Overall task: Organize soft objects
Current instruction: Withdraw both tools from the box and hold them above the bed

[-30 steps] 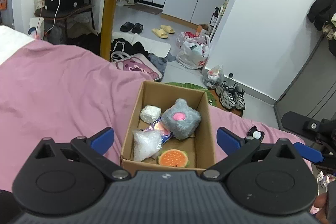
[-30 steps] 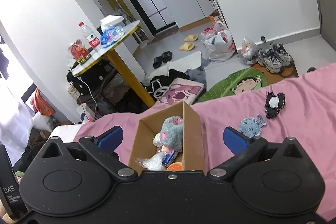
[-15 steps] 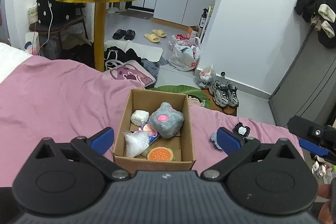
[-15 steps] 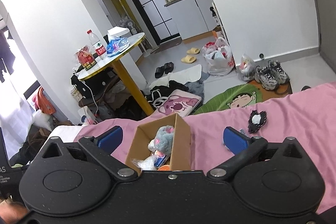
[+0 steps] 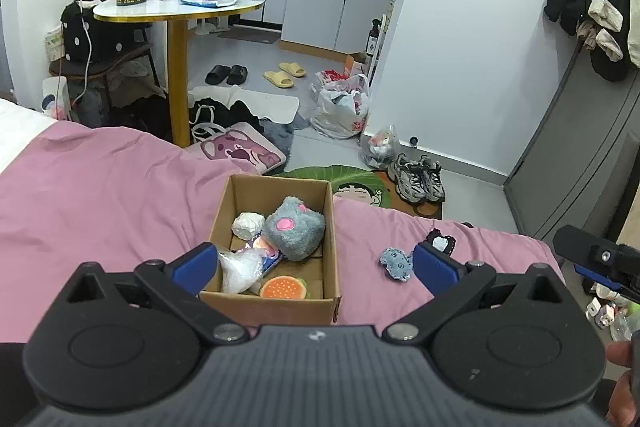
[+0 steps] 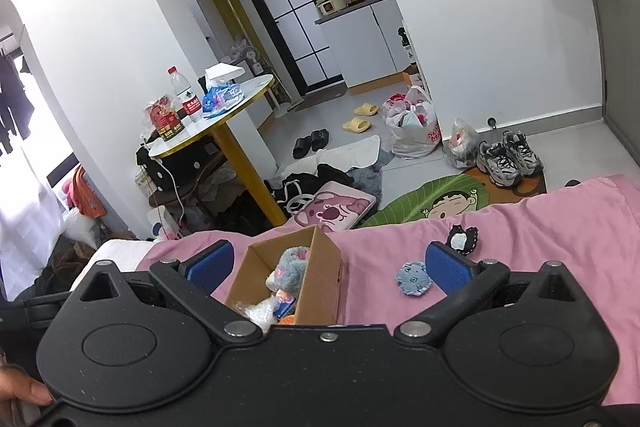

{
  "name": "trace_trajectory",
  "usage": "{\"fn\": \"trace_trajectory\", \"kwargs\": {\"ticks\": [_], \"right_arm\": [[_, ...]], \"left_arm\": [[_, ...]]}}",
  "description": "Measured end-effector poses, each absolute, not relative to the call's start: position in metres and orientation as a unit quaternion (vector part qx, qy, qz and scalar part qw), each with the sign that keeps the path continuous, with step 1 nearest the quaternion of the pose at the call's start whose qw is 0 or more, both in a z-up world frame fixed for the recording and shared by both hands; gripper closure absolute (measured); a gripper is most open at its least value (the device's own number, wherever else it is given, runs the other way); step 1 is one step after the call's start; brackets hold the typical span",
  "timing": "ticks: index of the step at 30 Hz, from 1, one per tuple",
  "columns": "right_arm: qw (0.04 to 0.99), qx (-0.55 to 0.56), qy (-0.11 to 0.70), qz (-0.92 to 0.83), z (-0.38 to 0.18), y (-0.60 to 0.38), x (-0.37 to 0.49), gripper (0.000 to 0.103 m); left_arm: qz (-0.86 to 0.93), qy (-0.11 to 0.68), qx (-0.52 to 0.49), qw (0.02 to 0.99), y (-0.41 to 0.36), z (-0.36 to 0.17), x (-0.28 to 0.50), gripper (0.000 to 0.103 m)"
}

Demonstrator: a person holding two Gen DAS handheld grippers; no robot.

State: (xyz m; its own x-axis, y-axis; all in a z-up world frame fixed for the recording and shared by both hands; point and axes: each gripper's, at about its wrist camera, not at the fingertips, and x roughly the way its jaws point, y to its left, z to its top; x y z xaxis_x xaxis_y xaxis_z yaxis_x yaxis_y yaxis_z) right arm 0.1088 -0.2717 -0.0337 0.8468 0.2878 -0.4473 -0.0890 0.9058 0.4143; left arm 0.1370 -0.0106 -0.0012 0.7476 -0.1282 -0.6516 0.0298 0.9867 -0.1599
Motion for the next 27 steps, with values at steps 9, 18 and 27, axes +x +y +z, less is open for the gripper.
{"fn": "trace_trajectory", "kwargs": {"ticks": [9, 18, 27], "right_arm": [[0.941, 0.187, 0.262, 0.103, -0.039, -0.289, 0.106, 0.000], [0.935, 0.216, 0.270, 0.083, -0.062, -0.317, 0.107, 0.000], [0.929, 0.240, 0.277, 0.057, -0.092, -0.337, 0.114, 0.000]], "left_arm": [[-0.027, 0.353, -0.044, 0.934, -0.034, -0.001, 0.135, 0.000], [-0.017, 0.343, -0.039, 0.938, -0.057, -0.008, 0.136, 0.000], [-0.024, 0.333, -0.030, 0.942, -0.081, -0.022, 0.145, 0.000]]}}
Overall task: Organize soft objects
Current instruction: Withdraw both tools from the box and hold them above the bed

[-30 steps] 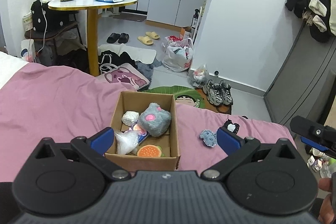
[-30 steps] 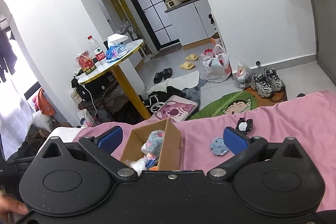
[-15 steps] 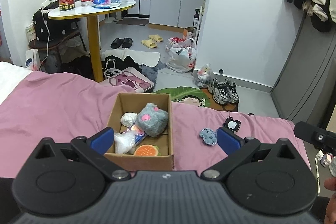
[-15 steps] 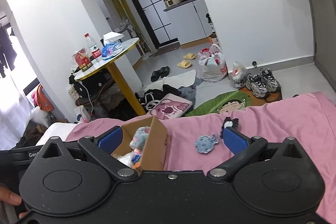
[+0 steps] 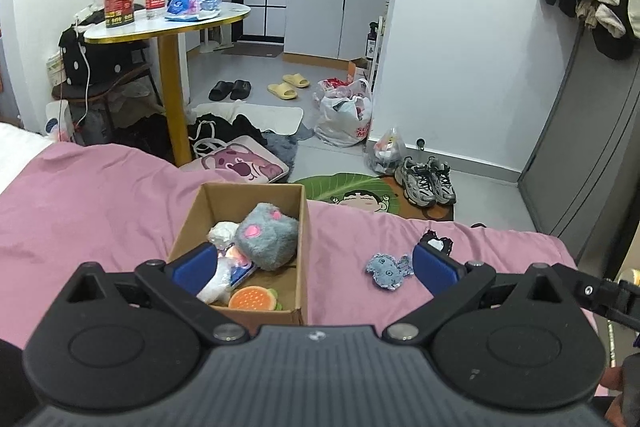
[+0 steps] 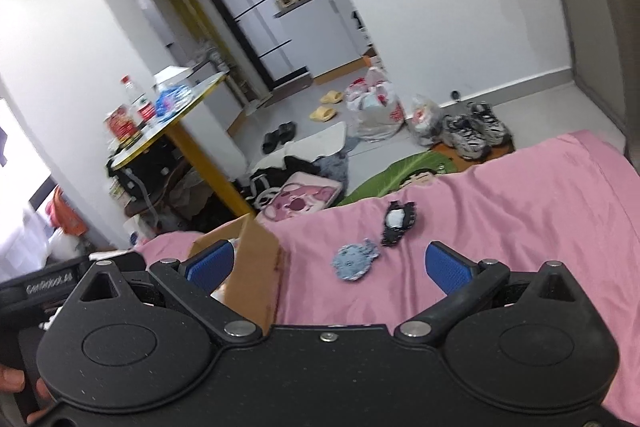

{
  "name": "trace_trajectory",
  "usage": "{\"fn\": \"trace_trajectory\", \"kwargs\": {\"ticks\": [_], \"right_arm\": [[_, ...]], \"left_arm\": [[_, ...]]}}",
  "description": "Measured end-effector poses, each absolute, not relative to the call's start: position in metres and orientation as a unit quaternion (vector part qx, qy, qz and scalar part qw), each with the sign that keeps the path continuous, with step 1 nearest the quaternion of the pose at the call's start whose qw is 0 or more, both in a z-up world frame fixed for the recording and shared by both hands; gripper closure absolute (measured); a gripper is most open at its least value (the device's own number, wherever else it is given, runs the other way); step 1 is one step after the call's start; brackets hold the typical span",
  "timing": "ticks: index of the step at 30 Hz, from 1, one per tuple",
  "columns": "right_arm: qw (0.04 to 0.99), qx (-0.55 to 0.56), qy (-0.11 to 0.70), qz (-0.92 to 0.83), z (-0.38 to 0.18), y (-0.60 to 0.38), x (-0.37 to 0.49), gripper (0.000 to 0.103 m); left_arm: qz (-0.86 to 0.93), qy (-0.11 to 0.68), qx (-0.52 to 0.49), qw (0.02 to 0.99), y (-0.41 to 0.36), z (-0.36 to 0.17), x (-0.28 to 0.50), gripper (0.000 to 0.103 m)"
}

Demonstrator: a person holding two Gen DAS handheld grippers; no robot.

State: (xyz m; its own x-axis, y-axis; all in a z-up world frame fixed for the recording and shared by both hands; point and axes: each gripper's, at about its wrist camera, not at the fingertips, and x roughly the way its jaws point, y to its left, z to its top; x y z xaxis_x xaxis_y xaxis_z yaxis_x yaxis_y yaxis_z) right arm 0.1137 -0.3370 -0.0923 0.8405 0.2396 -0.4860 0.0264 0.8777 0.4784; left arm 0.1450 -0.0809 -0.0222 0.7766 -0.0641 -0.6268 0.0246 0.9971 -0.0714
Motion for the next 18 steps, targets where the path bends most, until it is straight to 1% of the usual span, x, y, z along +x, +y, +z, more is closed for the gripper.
{"fn": "trace_trajectory", "kwargs": {"ticks": [12, 18], "right_arm": [[0.906, 0.295, 0.300, 0.041, -0.134, -0.360, 0.146, 0.000], [0.901, 0.327, 0.283, 0.045, -0.144, -0.370, 0.150, 0.000]], "left_arm": [[-0.026, 0.346, -0.028, 0.937, -0.104, -0.054, 0.169, 0.003], [-0.038, 0.373, -0.006, 0.927, -0.125, -0.075, 0.191, 0.003]]}}
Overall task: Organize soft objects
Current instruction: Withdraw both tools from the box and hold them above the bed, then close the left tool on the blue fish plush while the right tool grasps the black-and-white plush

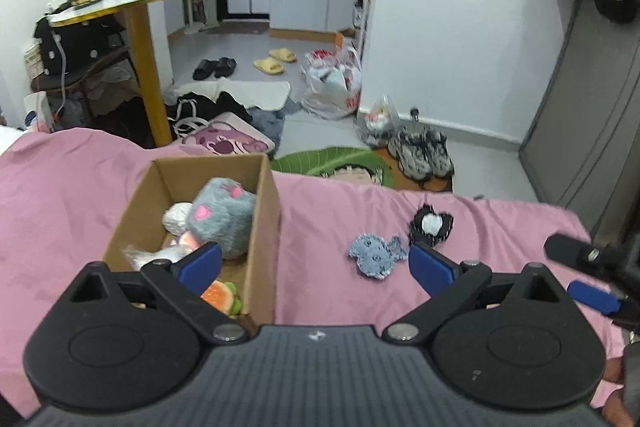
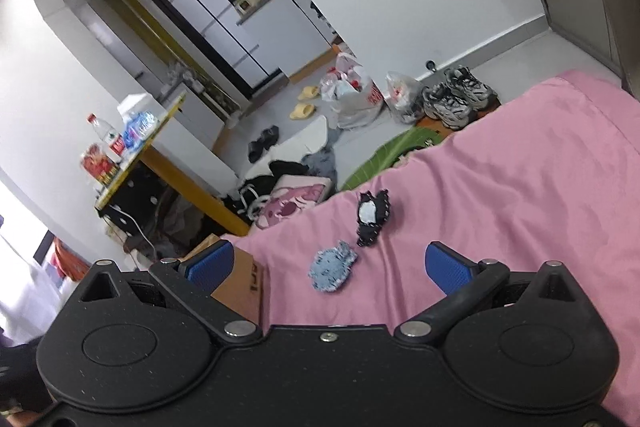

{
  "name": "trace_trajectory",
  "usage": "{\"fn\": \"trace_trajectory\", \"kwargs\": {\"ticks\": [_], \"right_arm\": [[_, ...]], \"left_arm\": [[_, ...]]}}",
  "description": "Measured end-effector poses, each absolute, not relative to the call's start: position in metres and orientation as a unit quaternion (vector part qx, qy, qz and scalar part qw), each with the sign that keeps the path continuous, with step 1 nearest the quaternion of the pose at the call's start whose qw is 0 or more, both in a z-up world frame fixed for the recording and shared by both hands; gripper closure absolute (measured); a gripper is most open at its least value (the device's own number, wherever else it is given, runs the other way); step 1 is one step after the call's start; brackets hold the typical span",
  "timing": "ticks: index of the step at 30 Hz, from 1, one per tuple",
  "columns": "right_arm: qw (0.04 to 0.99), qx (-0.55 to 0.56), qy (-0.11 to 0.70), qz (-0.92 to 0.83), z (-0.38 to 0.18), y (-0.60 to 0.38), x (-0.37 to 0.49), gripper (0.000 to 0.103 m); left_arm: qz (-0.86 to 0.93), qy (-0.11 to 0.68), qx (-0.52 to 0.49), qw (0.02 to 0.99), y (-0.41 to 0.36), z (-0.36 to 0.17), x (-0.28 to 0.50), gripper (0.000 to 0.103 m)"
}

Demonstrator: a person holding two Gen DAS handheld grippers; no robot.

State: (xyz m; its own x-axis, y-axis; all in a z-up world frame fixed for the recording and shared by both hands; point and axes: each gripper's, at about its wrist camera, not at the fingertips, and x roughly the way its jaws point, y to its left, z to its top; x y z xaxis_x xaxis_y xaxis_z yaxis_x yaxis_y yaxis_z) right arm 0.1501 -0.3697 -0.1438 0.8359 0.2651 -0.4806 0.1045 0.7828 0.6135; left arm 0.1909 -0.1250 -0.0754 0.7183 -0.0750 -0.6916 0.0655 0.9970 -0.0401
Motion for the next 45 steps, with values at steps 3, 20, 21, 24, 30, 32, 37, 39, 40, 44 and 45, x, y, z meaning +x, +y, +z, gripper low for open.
{"fn": "trace_trajectory", "kwargs": {"ticks": [3, 20, 21, 24, 30, 32, 37, 39, 40, 44, 45], "right_arm": [[0.897, 0.349, 0.266, 0.053, -0.148, -0.377, 0.154, 0.000], [0.872, 0.376, 0.308, 0.060, -0.197, -0.385, 0.218, 0.019], [0.874, 0.370, 0.310, 0.058, -0.199, -0.384, 0.223, 0.021], [0.877, 0.356, 0.317, 0.057, -0.205, -0.382, 0.233, 0.028], [0.879, 0.333, 0.333, 0.071, -0.219, -0.377, 0.253, 0.042], [0.878, 0.330, 0.339, 0.070, -0.223, -0.376, 0.261, 0.046], [0.875, 0.330, 0.346, 0.076, -0.233, -0.374, 0.276, 0.048], [0.871, 0.336, 0.351, 0.076, -0.238, -0.375, 0.281, 0.048], [0.869, 0.338, 0.354, 0.076, -0.241, -0.376, 0.282, 0.048], [0.865, 0.343, 0.358, 0.076, -0.246, -0.376, 0.287, 0.048], [0.863, 0.344, 0.361, 0.077, -0.249, -0.376, 0.289, 0.048]], "left_arm": [[-0.058, 0.382, 0.015, 0.922, -0.137, -0.083, 0.201, 0.004], [-0.038, 0.440, -0.007, 0.897, -0.157, -0.137, 0.258, 0.032], [-0.037, 0.442, -0.008, 0.896, -0.159, -0.139, 0.261, 0.033], [-0.038, 0.451, -0.007, 0.892, -0.167, -0.149, 0.271, 0.036], [-0.040, 0.466, -0.007, 0.884, -0.179, -0.170, 0.293, 0.042], [-0.038, 0.472, -0.007, 0.881, -0.180, -0.177, 0.299, 0.042], [-0.036, 0.488, -0.018, 0.872, -0.183, -0.193, 0.314, 0.042], [-0.037, 0.491, -0.014, 0.870, -0.187, -0.198, 0.319, 0.042], [-0.037, 0.493, -0.014, 0.869, -0.188, -0.200, 0.322, 0.042], [-0.038, 0.510, -0.017, 0.859, -0.194, -0.213, 0.332, 0.042], [-0.040, 0.516, -0.020, 0.855, -0.194, -0.217, 0.334, 0.042]]}}
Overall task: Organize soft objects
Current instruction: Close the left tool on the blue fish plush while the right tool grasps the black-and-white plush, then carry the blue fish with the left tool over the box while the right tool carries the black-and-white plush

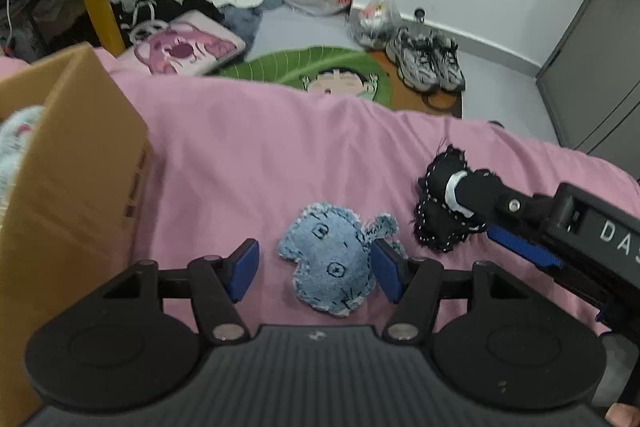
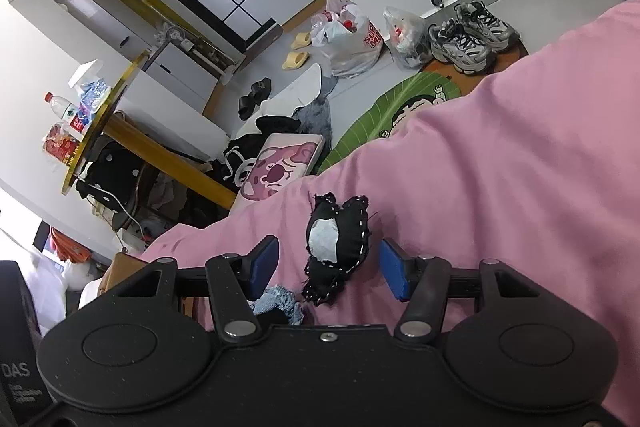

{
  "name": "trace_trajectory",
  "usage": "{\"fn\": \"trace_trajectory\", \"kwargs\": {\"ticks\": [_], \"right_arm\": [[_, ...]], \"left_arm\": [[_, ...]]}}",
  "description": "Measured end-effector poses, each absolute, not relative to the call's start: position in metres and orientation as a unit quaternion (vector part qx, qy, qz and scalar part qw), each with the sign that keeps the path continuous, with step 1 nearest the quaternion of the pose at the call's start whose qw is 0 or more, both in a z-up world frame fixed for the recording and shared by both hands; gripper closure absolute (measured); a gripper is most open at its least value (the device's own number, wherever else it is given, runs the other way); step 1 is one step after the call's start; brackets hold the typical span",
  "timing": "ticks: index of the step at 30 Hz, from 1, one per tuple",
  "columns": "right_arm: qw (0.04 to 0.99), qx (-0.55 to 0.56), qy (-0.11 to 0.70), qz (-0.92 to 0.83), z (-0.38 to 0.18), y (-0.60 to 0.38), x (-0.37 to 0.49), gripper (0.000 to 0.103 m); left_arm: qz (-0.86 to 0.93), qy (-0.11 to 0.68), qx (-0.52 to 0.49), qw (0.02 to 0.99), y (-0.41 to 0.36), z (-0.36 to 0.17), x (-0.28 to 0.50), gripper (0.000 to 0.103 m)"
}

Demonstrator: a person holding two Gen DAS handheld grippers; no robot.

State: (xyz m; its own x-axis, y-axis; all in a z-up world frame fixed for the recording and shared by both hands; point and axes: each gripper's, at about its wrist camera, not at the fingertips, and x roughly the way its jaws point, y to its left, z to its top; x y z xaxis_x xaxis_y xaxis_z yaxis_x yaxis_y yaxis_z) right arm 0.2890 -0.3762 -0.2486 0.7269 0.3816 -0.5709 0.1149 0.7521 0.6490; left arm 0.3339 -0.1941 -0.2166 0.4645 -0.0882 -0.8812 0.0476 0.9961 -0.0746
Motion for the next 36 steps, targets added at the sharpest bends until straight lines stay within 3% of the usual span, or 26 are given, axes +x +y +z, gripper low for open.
{"fn": "trace_trajectory", "kwargs": {"ticks": [7, 9, 11, 13, 16, 36], "right_arm": [[0.860, 0.340, 0.372, 0.076, -0.254, -0.372, 0.296, 0.048], [0.865, 0.332, 0.368, 0.081, -0.253, -0.369, 0.296, 0.048], [0.866, 0.328, 0.369, 0.079, -0.253, -0.368, 0.296, 0.050], [0.864, 0.333, 0.370, 0.078, -0.255, -0.370, 0.296, 0.079], [0.870, 0.332, 0.358, 0.068, -0.251, -0.373, 0.289, 0.082], [0.884, 0.360, 0.297, 0.032, -0.195, -0.387, 0.209, 0.083]], "left_arm": [[-0.036, 0.526, -0.036, 0.849, -0.193, -0.229, 0.338, 0.042], [-0.034, 0.524, -0.047, 0.849, -0.191, -0.227, 0.339, 0.049], [-0.035, 0.524, -0.059, 0.849, -0.187, -0.225, 0.339, 0.064], [-0.039, 0.523, -0.065, 0.849, -0.185, -0.221, 0.341, 0.076], [-0.038, 0.521, -0.072, 0.850, -0.182, -0.215, 0.342, 0.083], [-0.067, 0.467, -0.085, 0.877, -0.163, -0.140, 0.286, 0.084]]}}
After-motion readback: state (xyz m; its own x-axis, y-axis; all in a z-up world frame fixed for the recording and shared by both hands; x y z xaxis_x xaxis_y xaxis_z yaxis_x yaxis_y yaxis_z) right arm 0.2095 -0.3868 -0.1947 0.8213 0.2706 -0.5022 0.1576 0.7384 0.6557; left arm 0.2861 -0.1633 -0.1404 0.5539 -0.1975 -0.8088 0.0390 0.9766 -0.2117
